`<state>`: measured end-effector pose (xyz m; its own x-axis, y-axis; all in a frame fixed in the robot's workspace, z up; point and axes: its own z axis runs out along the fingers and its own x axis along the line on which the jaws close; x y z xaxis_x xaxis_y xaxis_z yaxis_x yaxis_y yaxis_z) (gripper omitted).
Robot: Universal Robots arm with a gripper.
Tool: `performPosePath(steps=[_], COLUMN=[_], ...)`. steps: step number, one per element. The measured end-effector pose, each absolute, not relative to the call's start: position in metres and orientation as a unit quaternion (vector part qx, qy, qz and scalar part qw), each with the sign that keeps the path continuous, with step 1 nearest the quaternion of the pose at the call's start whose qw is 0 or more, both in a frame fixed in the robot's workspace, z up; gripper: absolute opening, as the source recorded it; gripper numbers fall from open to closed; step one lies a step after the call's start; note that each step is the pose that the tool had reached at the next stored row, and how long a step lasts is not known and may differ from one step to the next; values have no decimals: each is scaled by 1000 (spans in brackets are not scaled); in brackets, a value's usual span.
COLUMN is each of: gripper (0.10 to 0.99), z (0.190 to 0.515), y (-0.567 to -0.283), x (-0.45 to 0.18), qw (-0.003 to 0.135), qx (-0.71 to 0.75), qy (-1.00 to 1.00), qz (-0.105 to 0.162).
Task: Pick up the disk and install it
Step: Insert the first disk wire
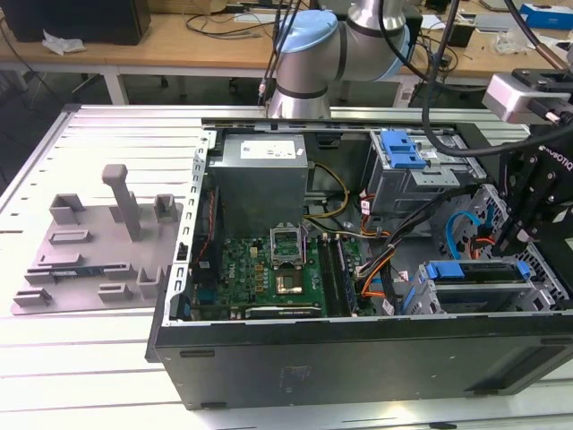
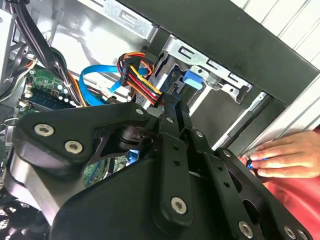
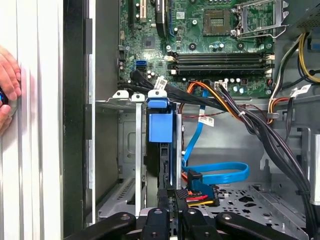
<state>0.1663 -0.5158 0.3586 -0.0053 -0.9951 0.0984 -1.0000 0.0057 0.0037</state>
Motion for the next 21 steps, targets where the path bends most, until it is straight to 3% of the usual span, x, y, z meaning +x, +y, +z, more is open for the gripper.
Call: performPosePath(steps=[2, 21], gripper=[165, 165], z=[359, 359], y=[-517, -523], x=[165, 164], qw=[31, 31], qx=[705, 705], qy=[-708, -708], qz=[33, 32])
